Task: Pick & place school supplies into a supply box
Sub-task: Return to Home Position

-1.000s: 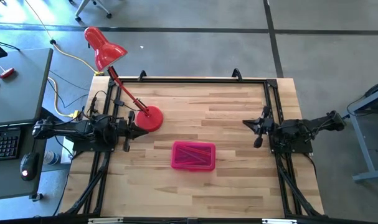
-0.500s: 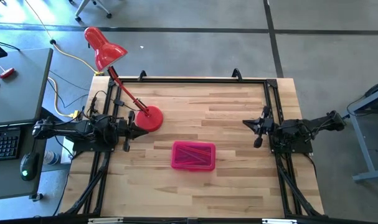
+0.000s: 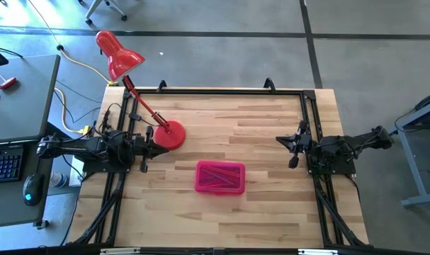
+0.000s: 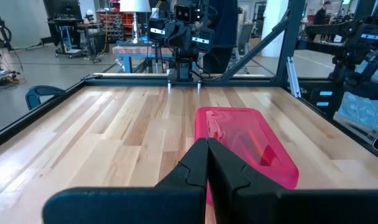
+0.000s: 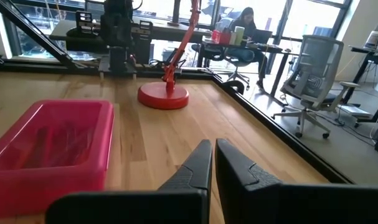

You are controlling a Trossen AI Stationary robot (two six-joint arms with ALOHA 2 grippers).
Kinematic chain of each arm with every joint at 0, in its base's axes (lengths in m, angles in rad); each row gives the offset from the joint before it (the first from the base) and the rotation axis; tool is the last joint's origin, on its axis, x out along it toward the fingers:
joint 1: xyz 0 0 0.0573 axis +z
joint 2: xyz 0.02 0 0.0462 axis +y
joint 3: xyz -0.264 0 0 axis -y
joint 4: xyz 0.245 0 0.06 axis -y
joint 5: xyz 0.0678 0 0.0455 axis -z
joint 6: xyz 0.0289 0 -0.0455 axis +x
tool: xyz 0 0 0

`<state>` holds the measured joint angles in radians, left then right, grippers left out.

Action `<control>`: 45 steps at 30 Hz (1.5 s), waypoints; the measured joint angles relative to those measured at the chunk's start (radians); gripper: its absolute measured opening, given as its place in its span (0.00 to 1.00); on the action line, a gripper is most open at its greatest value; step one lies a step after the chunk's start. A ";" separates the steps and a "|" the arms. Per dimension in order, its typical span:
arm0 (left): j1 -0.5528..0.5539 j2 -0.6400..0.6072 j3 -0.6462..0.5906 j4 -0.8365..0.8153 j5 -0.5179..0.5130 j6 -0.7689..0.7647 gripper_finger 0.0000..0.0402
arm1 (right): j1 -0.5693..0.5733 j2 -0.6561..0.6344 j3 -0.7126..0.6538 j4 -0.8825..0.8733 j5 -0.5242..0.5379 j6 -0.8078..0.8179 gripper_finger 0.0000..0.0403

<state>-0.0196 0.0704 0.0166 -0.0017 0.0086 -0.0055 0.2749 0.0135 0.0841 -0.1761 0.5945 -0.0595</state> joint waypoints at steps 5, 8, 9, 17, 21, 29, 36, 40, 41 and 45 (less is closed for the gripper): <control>0.000 0.000 0.000 0.000 0.000 0.000 0.10 | 0.000 0.000 0.000 0.000 0.000 0.028 0.00; 0.000 0.000 0.000 0.000 0.000 0.000 0.10 | 0.000 0.000 0.000 0.000 0.000 0.034 0.00; 0.000 0.000 0.000 0.000 0.000 0.000 0.10 | 0.000 0.000 0.000 0.000 0.000 0.034 0.00; 0.000 0.000 0.000 0.000 0.000 0.000 0.10 | 0.000 0.000 0.000 0.000 0.000 0.034 0.00; 0.000 0.000 0.000 0.000 0.000 0.000 0.10 | 0.000 0.000 0.000 0.000 0.000 0.034 0.00; 0.000 0.000 -0.001 0.000 0.000 0.000 0.10 | 0.000 0.000 0.000 0.000 0.000 0.055 0.00; 0.000 0.000 -0.001 0.000 0.000 0.000 0.10 | 0.000 0.000 0.000 0.000 0.000 0.054 0.00; 0.000 0.000 -0.001 0.000 0.000 0.000 0.10 | 0.000 0.000 0.000 0.000 0.000 0.052 0.00; 0.000 0.000 -0.001 0.000 0.000 0.000 0.10 | 0.000 0.000 0.000 0.000 0.000 0.052 0.00; 0.000 0.000 -0.001 0.000 0.000 0.000 0.10 | 0.000 0.000 0.000 0.000 0.000 0.052 0.00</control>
<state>-0.0196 0.0707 0.0158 -0.0013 0.0086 -0.0055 0.2747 0.0137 0.0837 -0.1761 0.5942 -0.0074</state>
